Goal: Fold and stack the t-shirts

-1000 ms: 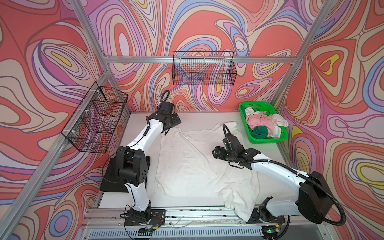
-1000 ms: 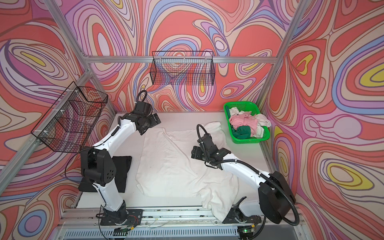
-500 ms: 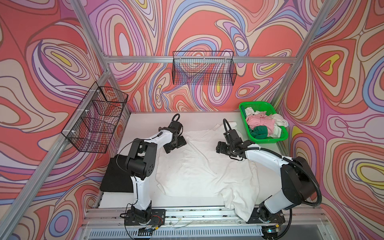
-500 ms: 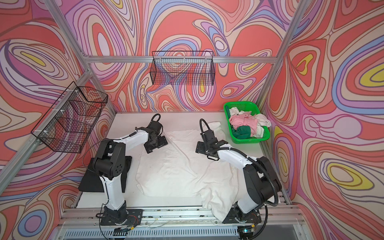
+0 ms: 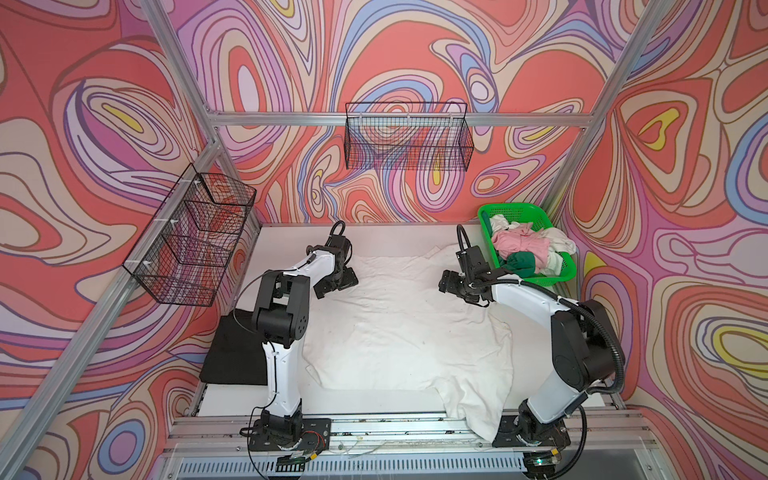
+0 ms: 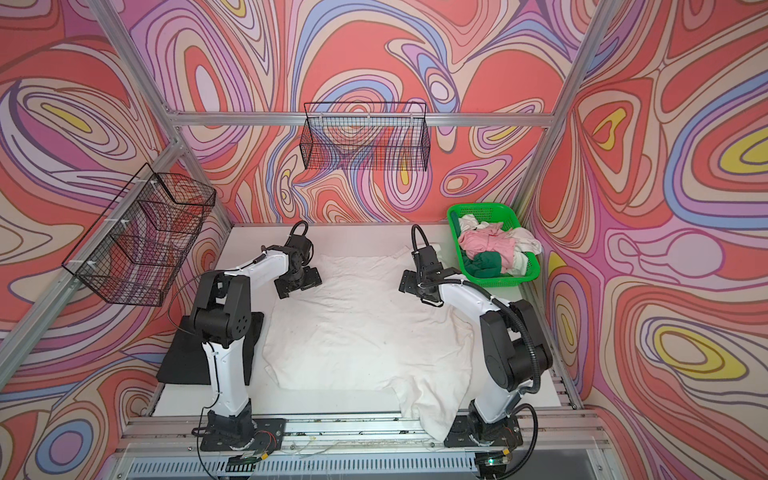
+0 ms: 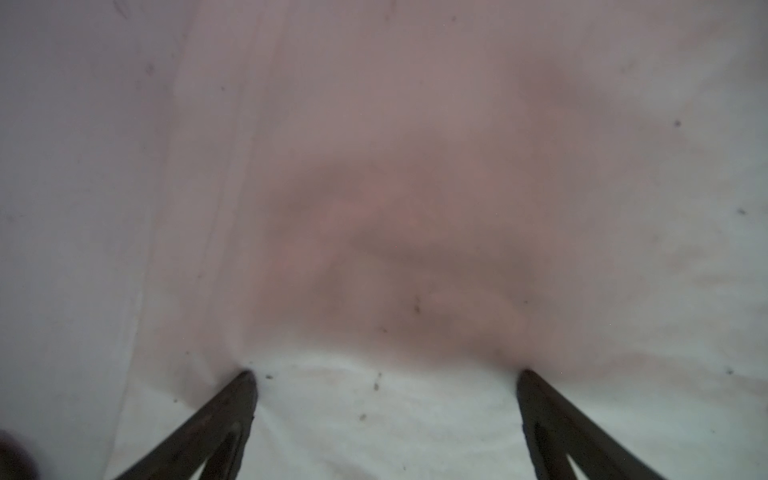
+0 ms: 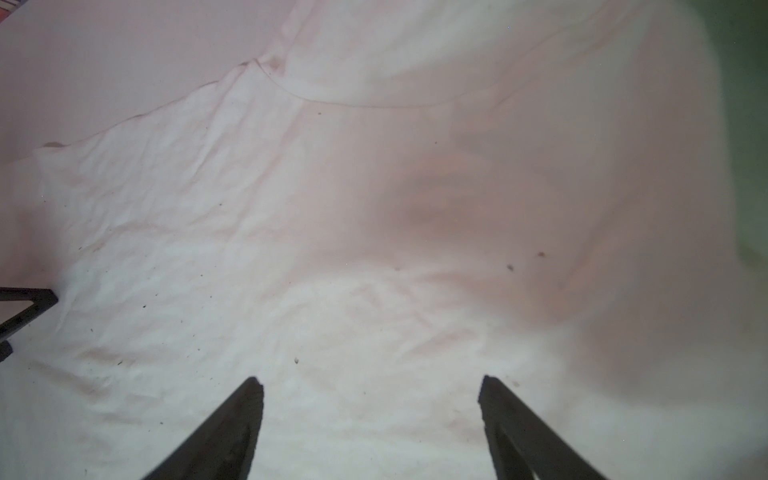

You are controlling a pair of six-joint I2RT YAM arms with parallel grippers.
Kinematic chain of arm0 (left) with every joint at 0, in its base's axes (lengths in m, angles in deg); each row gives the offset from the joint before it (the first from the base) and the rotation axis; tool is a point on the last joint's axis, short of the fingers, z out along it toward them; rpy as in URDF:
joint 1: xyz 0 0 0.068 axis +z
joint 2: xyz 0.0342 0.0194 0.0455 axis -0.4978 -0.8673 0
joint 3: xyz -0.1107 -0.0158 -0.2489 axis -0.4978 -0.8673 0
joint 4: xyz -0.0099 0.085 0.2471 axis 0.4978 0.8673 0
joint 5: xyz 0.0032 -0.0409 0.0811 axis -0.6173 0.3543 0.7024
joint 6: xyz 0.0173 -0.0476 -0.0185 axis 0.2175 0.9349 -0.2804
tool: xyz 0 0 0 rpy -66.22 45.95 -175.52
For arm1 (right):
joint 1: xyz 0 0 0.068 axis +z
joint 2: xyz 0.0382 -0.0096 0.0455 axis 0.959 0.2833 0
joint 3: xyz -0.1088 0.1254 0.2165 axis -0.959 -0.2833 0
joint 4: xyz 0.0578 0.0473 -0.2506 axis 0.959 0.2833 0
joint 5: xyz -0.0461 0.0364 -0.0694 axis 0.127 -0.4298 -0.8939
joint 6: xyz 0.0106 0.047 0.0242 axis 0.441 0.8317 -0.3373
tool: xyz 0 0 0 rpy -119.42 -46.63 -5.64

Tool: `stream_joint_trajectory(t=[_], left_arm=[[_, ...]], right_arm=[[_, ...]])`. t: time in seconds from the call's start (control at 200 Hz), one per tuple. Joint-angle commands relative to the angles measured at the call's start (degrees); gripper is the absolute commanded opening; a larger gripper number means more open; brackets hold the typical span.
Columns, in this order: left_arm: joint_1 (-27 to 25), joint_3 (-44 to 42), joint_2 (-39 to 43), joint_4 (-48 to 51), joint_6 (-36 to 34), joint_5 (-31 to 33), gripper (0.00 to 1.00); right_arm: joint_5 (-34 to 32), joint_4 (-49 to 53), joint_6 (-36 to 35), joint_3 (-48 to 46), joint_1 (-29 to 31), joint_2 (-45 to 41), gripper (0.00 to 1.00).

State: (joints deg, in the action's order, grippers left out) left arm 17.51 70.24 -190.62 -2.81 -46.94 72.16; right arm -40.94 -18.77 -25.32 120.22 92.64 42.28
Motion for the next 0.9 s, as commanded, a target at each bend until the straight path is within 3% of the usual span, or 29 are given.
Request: stream_joint_trajectory(t=[0.0, 0.33, 0.651, 0.791, 0.896], left_arm=[[1.4, 0.7, -2.1, 3.0, -2.0, -0.4, 1.0], [2.7, -0.6, -0.3, 2.5, -2.6, -0.5, 1.0], [5.3, -0.5, 1.4, 2.6, -2.2, -1.2, 1.0], [6.3, -0.6, 3.5, 2.1, -2.4, -2.4, 1.0], [6.3, -0.6, 5.5, 0.9, -1.8, -6.1, 1.0]], right_arm=[[-0.5, 1.3, -1.2, 3.2, -2.2, 1.9, 0.86], [5.0, -1.5, 2.9, 6.1, -3.2, 12.0, 0.82], [1.0, -0.2, 5.6, 11.1, 2.9, 20.3, 0.81], [2.6, -2.5, 7.9, 9.8, 3.9, 22.0, 0.81], [2.4, -1.0, 8.0, 10.4, 3.9, 21.4, 0.81]])
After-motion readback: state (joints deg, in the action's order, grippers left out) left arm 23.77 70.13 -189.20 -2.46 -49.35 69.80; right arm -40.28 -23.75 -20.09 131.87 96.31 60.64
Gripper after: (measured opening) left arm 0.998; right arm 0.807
